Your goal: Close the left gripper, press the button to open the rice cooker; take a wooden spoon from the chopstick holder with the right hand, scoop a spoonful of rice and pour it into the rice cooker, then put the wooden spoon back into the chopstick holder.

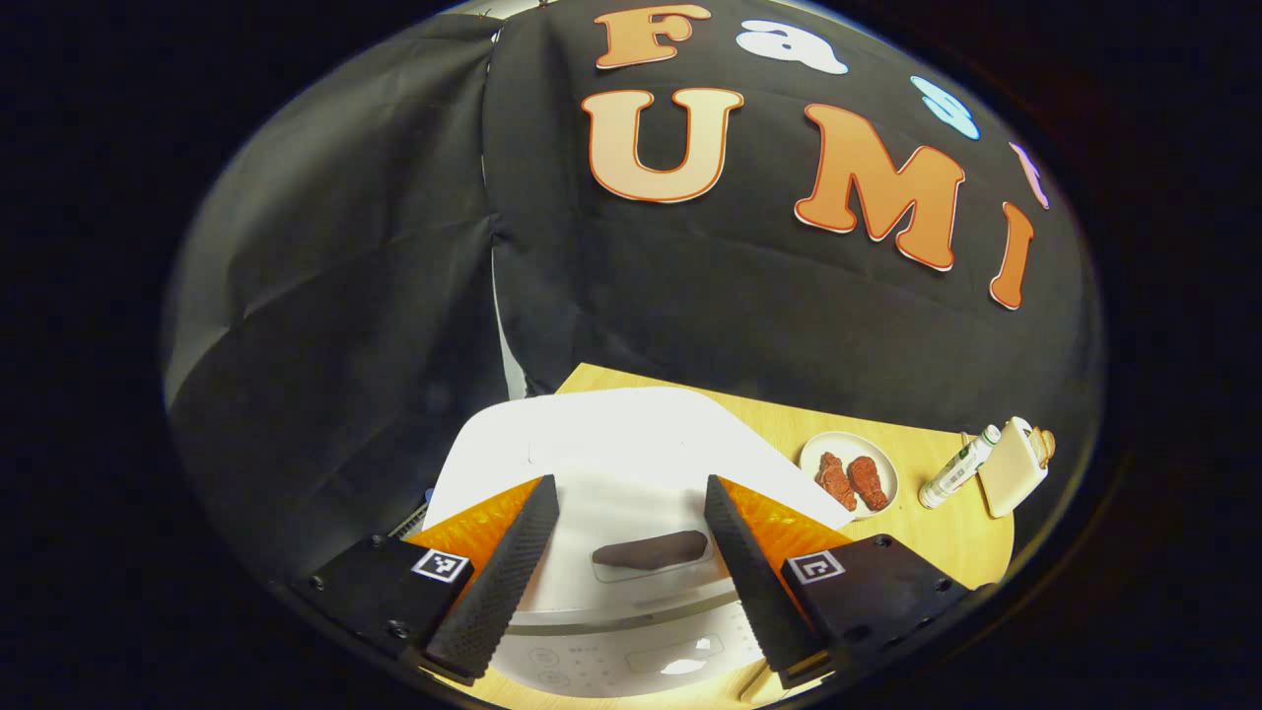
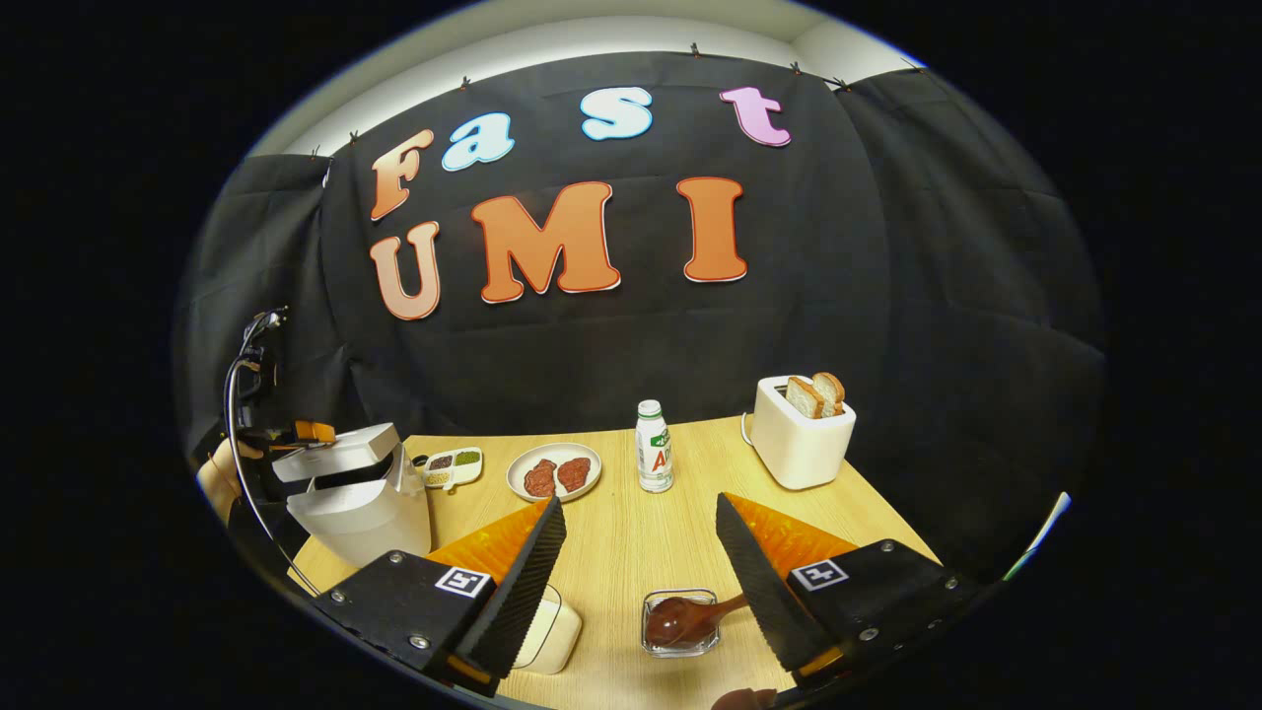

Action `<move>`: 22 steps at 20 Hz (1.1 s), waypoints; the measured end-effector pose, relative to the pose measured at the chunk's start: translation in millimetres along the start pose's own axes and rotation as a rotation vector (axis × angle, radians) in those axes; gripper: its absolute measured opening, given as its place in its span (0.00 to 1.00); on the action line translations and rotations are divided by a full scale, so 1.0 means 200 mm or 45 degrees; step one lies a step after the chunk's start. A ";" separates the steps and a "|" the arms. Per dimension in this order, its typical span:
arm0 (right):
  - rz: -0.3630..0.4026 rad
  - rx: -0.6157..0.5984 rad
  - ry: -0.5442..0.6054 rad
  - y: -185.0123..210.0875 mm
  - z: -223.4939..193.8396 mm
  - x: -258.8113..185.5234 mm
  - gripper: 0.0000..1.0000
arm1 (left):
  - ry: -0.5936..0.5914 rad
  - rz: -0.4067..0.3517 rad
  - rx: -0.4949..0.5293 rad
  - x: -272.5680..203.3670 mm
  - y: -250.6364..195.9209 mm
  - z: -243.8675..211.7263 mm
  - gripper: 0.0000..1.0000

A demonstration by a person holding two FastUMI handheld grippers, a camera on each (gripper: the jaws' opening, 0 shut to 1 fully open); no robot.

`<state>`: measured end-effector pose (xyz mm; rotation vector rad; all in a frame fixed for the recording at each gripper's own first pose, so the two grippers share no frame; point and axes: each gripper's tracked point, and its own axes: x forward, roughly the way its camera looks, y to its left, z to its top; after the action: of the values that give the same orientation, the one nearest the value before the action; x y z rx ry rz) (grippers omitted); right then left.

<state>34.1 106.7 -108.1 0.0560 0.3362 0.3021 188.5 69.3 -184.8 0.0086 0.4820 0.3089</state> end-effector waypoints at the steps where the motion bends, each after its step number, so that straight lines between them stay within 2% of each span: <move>1: -0.002 0.006 0.008 -0.01 -0.01 0.00 0.95 | 0.016 0.006 0.001 0.01 0.00 -0.05 1.00; 3: -0.004 0.019 0.022 -0.03 -0.03 -0.01 0.95 | 0.080 0.013 -0.001 0.05 0.00 -0.20 1.00; 5: -0.008 0.028 0.033 -0.06 -0.05 -0.01 0.95 | 0.005 0.032 0.015 0.08 0.02 -0.20 1.00; 6: -0.011 0.033 0.035 -0.07 -0.05 -0.02 0.95 | 0.015 0.039 -0.007 0.04 0.02 -0.21 1.00; 8: -0.020 0.039 0.037 -0.09 -0.06 -0.02 0.95 | 0.007 0.017 -0.026 0.03 0.01 -0.21 1.00; 11: -0.019 0.061 0.019 -0.08 -0.03 -0.04 0.95 | -0.031 -0.015 0.095 0.04 0.00 -0.19 1.00; 14: -0.020 0.045 -0.033 -0.07 0.05 -0.07 0.95 | 0.013 -0.057 0.049 -0.06 -0.03 -0.23 1.00; 18: -0.038 0.004 -0.100 -0.08 0.17 -0.11 0.95 | -0.162 -0.117 0.088 -0.20 -0.05 -0.06 1.00; 22: -0.072 0.000 -0.174 -0.10 0.30 -0.15 0.95 | -0.354 -0.172 0.097 -0.45 -0.03 0.18 1.00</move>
<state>33.0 77.5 -45.2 0.0665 0.2020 0.2409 131.8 38.8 -112.0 0.0916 0.2165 0.1529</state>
